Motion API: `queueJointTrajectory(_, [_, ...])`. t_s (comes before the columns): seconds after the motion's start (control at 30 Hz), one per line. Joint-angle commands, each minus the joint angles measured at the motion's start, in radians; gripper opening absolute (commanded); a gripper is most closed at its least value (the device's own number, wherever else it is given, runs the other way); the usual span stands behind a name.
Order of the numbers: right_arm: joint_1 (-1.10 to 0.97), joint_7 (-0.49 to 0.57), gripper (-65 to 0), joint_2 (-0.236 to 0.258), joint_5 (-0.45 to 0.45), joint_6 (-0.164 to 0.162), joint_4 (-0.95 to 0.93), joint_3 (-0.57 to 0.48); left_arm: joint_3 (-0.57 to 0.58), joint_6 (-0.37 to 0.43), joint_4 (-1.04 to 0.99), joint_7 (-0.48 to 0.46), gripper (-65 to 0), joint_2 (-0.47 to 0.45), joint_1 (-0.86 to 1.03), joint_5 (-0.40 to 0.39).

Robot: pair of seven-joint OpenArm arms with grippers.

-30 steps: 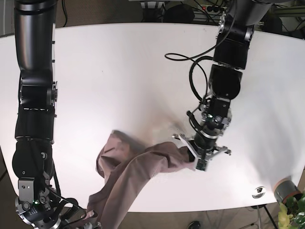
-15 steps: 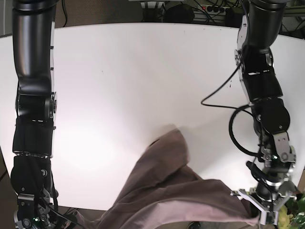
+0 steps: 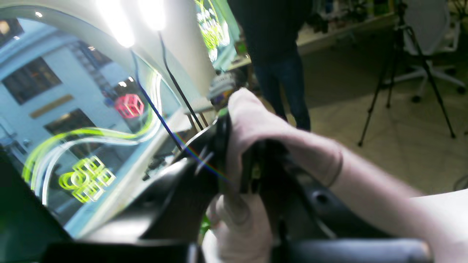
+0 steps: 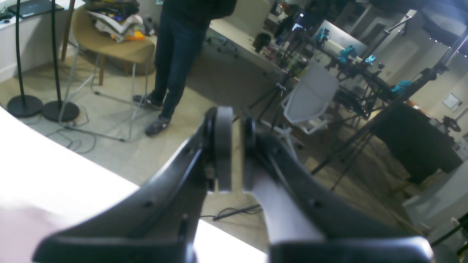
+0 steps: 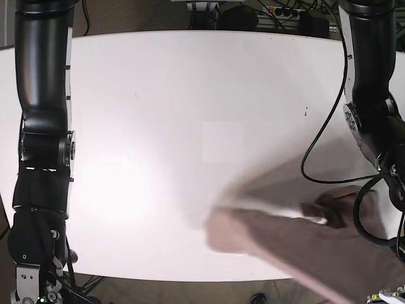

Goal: Fold the T-shirt properly
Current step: 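Swing the T-shirt with the left gripper, shaking it out over the table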

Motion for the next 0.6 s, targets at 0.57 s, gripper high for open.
queueJointTrajectory(0.57, [-0.438,0.014,-62.3,-0.005,0.005,-0.007,0.238,0.150,0.113,-0.060,0.206,-0.022,-65.0,-0.005,0.299,0.006])
